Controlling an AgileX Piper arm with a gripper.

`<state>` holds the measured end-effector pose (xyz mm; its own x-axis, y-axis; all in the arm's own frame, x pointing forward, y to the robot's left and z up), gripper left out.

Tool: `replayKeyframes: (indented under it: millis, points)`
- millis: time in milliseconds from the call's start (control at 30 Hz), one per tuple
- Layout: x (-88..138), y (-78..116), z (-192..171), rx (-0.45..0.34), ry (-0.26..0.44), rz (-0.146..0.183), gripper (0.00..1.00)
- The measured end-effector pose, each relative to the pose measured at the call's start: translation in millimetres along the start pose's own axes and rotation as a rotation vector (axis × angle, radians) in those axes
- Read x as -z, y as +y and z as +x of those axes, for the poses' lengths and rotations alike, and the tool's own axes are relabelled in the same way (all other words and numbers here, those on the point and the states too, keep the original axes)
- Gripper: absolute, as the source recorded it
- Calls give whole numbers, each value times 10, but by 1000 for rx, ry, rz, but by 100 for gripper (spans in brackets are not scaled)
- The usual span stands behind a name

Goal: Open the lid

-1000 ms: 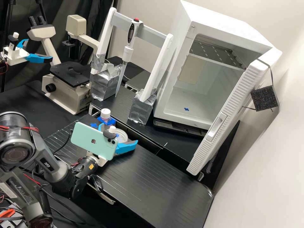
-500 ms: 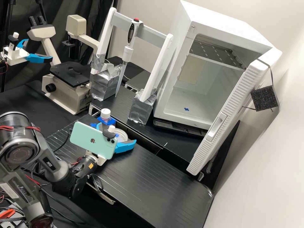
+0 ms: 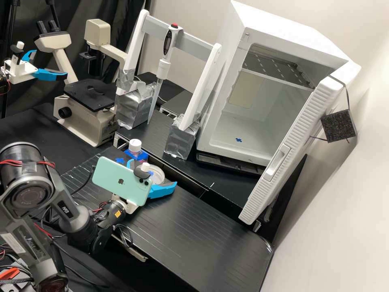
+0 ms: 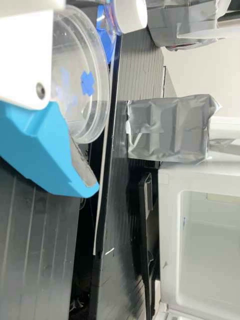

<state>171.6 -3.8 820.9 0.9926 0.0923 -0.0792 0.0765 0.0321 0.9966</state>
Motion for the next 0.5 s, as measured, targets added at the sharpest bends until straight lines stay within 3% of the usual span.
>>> replayKeyframes:
  millis: [500]
  points:
    - [8, 6, -3, -4, 3, -1, 0]
